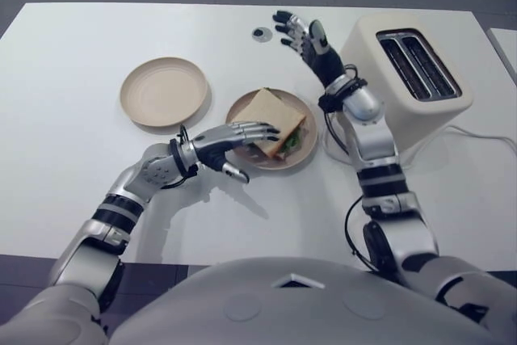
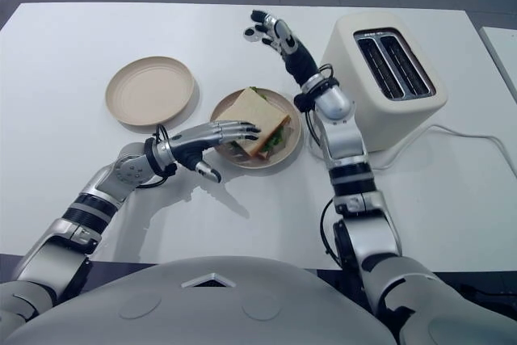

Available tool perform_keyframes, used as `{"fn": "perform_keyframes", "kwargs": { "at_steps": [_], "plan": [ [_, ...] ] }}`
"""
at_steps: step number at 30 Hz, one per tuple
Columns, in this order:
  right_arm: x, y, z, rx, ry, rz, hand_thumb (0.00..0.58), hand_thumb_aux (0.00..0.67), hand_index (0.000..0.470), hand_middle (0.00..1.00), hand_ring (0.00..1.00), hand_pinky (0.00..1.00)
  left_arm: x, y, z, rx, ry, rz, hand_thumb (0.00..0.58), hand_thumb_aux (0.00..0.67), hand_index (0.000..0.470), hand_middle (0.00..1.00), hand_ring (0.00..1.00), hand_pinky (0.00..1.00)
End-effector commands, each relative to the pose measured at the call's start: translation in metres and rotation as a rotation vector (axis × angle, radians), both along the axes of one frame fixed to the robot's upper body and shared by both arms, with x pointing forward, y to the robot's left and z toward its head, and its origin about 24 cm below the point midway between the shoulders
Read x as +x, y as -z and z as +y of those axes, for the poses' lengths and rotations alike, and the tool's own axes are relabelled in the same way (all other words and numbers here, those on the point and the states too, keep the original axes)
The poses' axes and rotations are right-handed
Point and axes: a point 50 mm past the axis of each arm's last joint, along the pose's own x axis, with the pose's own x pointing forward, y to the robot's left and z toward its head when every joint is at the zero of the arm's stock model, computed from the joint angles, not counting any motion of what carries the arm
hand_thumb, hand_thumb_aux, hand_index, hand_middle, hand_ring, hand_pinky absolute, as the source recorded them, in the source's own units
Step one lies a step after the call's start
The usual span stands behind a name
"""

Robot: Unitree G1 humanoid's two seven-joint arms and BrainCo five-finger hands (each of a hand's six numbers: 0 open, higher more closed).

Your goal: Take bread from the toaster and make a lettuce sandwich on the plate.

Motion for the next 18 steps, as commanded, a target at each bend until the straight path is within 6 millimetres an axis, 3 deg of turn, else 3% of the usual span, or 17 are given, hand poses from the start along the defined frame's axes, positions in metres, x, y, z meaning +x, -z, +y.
{"fn": "perform_keyframes", "kwargs": {
  "at_steps": [1, 2, 3, 4, 6, 9, 11, 14, 18],
  "plan": [
    [-0.043, -0.016, -0.007, 0.191, -0.282, -0.018, 0.58, 0.67, 0.47, 1.0, 1.0, 1.0, -0.016, -0.064, 0.003, -0.549, 0.151, 0.068, 0.58, 0.67, 0.47, 0.28, 0.28, 0.28],
    [-0.057, -0.02, -0.011, 0.219, -0.372, -0.033, 0.58, 0.67, 0.47, 1.0, 1.0, 1.0, -0.023, -0.071, 0.006, -0.607, 0.232, 0.123, 0.58, 0.67, 0.47, 0.88, 0.88, 0.88],
    [-0.073, -0.022, -0.015, 0.224, -0.472, -0.045, 0.58, 0.67, 0.47, 1.0, 1.0, 1.0, -0.03, -0.073, 0.009, -0.622, 0.311, 0.179, 0.58, 0.67, 0.47, 1.0, 1.0, 1.0],
    [-0.09, -0.02, -0.018, 0.196, -0.587, -0.05, 0.58, 0.67, 0.47, 1.0, 1.0, 1.0, -0.037, -0.071, 0.011, -0.593, 0.374, 0.228, 0.58, 0.67, 0.47, 1.0, 1.0, 1.0],
    [-0.125, 0.0, -0.024, 0.02, -0.807, -0.023, 0.58, 0.67, 0.47, 1.0, 1.0, 1.0, -0.054, -0.043, 0.014, -0.328, 0.47, 0.34, 0.58, 0.67, 0.47, 1.0, 1.0, 1.0],
    [-0.142, 0.034, -0.034, -0.221, -0.889, 0.083, 0.58, 0.67, 0.47, 1.0, 1.0, 1.0, -0.067, 0.016, 0.027, 0.165, 0.472, 0.487, 0.58, 0.67, 0.47, 1.0, 1.0, 1.0],
    [-0.141, 0.056, -0.038, -0.373, -0.87, 0.142, 0.58, 0.67, 0.47, 1.0, 1.0, 1.0, -0.065, 0.039, 0.036, 0.335, 0.418, 0.536, 0.58, 0.67, 0.47, 1.0, 1.0, 1.0],
    [-0.121, 0.077, -0.037, -0.483, -0.729, 0.149, 0.58, 0.67, 0.47, 1.0, 1.0, 1.0, -0.055, 0.057, 0.037, 0.446, 0.329, 0.534, 0.58, 0.67, 0.47, 1.0, 1.0, 1.0],
    [-0.086, 0.086, -0.029, -0.483, -0.48, 0.091, 0.58, 0.67, 0.47, 1.0, 1.0, 1.0, -0.027, 0.06, 0.036, 0.449, 0.143, 0.421, 0.58, 0.67, 0.47, 1.0, 1.0, 1.0]
  ]
}}
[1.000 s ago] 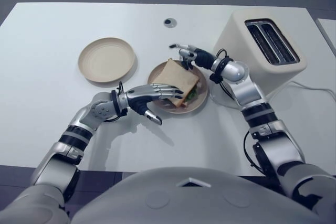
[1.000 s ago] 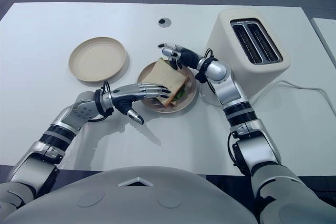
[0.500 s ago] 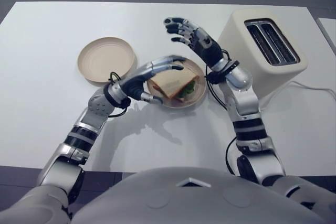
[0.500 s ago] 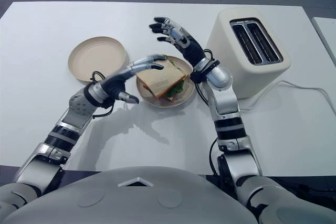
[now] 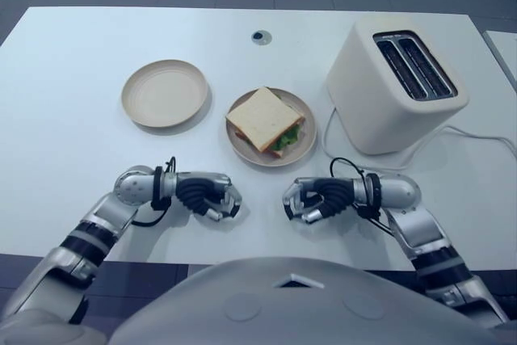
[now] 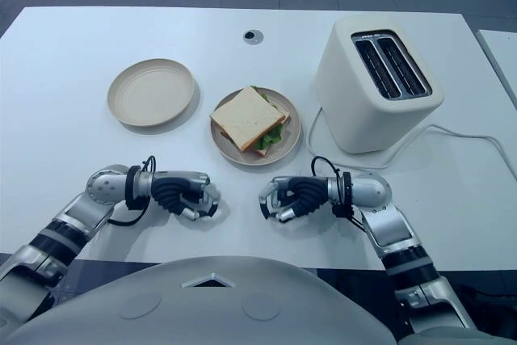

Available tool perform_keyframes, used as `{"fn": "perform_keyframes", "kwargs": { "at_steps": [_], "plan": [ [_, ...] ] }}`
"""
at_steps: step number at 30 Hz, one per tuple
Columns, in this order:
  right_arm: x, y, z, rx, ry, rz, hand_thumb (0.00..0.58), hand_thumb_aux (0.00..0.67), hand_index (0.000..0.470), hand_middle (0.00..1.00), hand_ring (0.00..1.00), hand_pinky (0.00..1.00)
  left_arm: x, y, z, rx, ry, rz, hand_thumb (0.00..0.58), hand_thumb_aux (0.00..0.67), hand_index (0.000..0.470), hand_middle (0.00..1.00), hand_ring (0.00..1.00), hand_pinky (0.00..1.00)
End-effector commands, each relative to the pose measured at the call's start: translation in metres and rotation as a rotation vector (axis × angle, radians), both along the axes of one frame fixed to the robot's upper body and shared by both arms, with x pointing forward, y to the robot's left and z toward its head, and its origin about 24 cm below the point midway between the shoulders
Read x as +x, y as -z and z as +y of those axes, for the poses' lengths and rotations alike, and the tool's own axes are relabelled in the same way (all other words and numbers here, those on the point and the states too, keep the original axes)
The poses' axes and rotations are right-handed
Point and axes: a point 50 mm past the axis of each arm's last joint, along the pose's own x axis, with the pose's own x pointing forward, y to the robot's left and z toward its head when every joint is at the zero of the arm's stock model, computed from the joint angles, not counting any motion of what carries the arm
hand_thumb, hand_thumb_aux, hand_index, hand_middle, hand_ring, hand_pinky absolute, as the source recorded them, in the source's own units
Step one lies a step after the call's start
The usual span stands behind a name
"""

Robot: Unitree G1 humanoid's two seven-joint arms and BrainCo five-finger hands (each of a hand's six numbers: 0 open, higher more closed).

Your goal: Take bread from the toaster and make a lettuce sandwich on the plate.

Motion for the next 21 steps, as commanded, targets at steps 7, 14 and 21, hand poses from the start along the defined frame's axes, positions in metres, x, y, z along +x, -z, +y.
{"fn": "perform_keyframes", "kwargs": {
  "at_steps": [7, 14, 21],
  "plan": [
    [0.076, 0.009, 0.011, 0.07, 0.565, -0.237, 0.58, 0.67, 0.47, 1.0, 1.0, 1.0, 0.063, 0.005, -0.006, 0.025, -0.392, -0.334, 0.546, 0.507, 0.356, 1.0, 1.0, 1.0],
    [0.095, -0.026, 0.011, 0.358, 0.779, -0.389, 0.58, 0.67, 0.47, 1.0, 1.0, 1.0, 0.09, -0.036, -0.006, -0.233, -0.613, -0.573, 0.0, 0.0, 0.0, 0.0, 0.0, 0.0],
    [0.08, -0.078, 0.0, 0.725, 0.927, -0.541, 0.0, 0.0, 0.0, 0.0, 0.0, 0.0, 0.06, -0.096, -0.005, -0.862, -0.568, -0.477, 0.0, 0.0, 0.0, 0.0, 0.0, 0.0]
  ]
}}
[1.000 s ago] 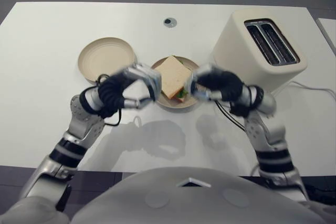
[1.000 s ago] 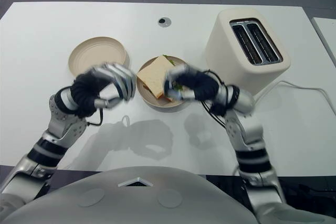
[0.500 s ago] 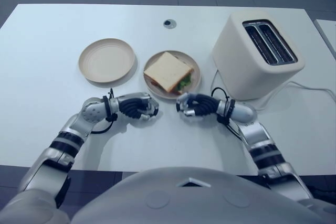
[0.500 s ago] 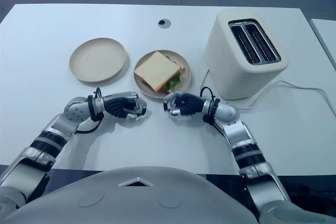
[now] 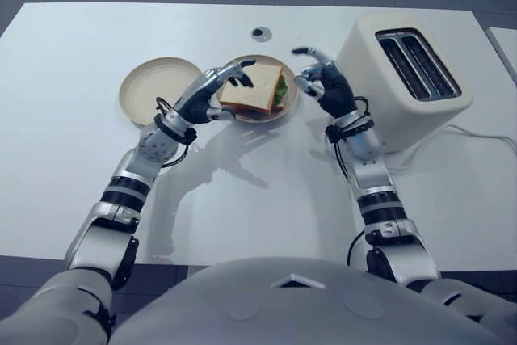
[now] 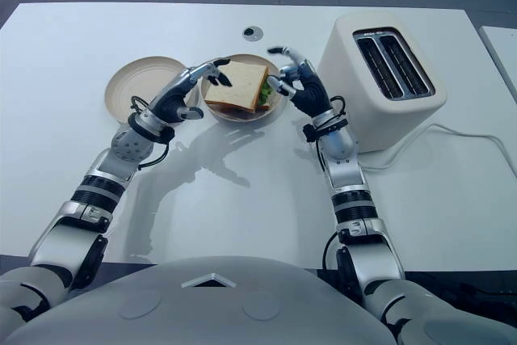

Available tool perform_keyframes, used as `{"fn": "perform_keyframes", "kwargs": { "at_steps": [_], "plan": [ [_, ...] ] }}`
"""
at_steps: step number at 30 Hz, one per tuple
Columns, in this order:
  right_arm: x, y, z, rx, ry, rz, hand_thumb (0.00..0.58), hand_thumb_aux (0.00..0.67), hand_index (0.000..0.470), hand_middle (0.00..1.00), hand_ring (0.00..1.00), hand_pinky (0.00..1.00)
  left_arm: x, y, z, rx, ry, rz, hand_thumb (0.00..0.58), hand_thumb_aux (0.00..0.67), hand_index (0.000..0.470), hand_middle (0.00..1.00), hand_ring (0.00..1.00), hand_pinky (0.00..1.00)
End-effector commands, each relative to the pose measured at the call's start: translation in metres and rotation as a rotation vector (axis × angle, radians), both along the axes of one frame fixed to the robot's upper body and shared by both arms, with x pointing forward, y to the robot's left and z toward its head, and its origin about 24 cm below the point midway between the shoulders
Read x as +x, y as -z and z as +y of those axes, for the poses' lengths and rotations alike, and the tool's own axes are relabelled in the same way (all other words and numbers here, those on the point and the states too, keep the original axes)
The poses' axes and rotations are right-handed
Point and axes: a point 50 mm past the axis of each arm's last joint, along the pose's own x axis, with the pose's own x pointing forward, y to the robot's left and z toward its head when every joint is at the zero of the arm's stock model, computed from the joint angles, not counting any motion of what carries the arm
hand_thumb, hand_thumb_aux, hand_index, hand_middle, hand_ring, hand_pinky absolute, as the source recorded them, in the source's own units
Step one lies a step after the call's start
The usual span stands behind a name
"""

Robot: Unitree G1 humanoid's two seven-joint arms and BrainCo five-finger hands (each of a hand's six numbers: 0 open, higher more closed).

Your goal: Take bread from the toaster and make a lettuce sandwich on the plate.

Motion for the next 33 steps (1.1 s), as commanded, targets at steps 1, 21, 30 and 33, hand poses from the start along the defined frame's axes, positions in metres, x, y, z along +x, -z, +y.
{"fn": "perform_keyframes", "kwargs": {
  "at_steps": [1, 21, 30, 33],
  "plan": [
    [-0.015, -0.025, -0.002, 0.161, 0.049, -0.123, 0.0, 0.0, 0.0, 0.0, 0.0, 0.0, -0.015, -0.031, 0.008, -0.291, 0.104, -0.022, 0.0, 0.0, 0.0, 0.0, 0.0, 0.0],
    [-0.027, -0.03, 0.007, 0.109, 0.016, -0.165, 0.0, 0.0, 0.0, 0.0, 0.0, 0.0, -0.018, -0.034, 0.006, -0.317, 0.183, 0.033, 0.0, 0.0, 0.0, 0.0, 0.0, 0.0],
    [-0.027, -0.028, 0.01, 0.09, 0.007, -0.162, 0.0, 0.0, 0.0, 0.0, 0.0, 0.0, -0.018, -0.033, 0.006, -0.31, 0.181, 0.038, 0.0, 0.0, 0.0, 0.0, 0.0, 0.0],
    [-0.027, -0.027, 0.011, 0.082, 0.006, -0.159, 0.0, 0.0, 0.0, 0.0, 0.0, 0.0, -0.017, -0.032, 0.006, -0.305, 0.178, 0.039, 0.0, 0.0, 0.0, 0.0, 0.0, 0.0]
  ]
}}
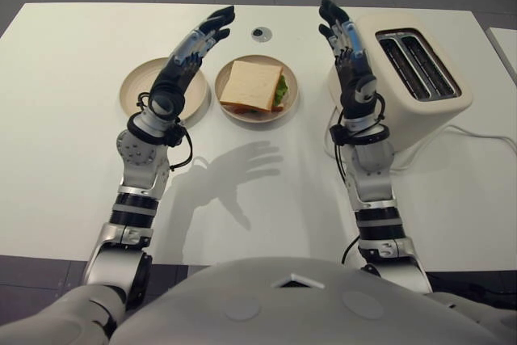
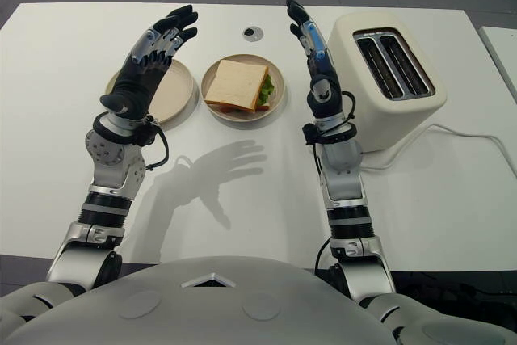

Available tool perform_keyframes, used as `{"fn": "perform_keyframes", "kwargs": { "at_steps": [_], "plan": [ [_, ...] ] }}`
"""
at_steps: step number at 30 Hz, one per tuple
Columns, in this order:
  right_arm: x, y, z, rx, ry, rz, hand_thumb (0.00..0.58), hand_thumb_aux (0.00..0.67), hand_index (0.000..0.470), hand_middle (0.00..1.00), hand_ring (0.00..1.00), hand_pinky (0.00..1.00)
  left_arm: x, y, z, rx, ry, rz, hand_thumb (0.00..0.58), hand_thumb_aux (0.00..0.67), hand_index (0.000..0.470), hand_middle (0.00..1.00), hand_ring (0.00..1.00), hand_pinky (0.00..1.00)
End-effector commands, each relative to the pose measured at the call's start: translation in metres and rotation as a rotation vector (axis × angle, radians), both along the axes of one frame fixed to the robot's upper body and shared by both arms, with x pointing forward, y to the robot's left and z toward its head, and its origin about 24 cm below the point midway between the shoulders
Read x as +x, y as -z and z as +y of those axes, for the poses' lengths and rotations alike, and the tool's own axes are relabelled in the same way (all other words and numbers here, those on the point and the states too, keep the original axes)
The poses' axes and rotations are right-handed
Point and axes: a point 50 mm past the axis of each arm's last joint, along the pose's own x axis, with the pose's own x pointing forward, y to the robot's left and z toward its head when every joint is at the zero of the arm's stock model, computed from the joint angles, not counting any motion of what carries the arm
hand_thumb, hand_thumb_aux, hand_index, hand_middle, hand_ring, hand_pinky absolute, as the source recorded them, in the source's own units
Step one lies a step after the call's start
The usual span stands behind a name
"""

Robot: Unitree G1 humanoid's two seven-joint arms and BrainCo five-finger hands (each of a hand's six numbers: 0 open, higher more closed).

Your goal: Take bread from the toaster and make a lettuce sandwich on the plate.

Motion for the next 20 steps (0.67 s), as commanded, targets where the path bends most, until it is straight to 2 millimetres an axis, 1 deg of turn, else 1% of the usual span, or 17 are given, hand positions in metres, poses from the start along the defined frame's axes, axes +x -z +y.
{"fn": "perform_keyframes", "kwargs": {
  "at_steps": [1, 20],
  "plan": [
    [0.0002, 0.0039, 0.0007, -0.024, 0.001, 0.012, 0.0, 0.0, 0.0, 0.0, 0.0, 0.0, 0.0009, 0.0045, 0.0007, 0.018, -0.006, 0.023, 0.0, 0.0, 0.0, 0.0, 0.0, 0.0],
    [0.0015, 0.0063, 0.0024, -0.066, 0.001, 0.014, 0.0, 0.0, 0.0, 0.0, 0.0, 0.0, 0.0018, 0.006, -0.0006, 0.028, -0.013, 0.023, 0.0, 0.0, 0.0, 0.0, 0.0, 0.0]
  ]
}}
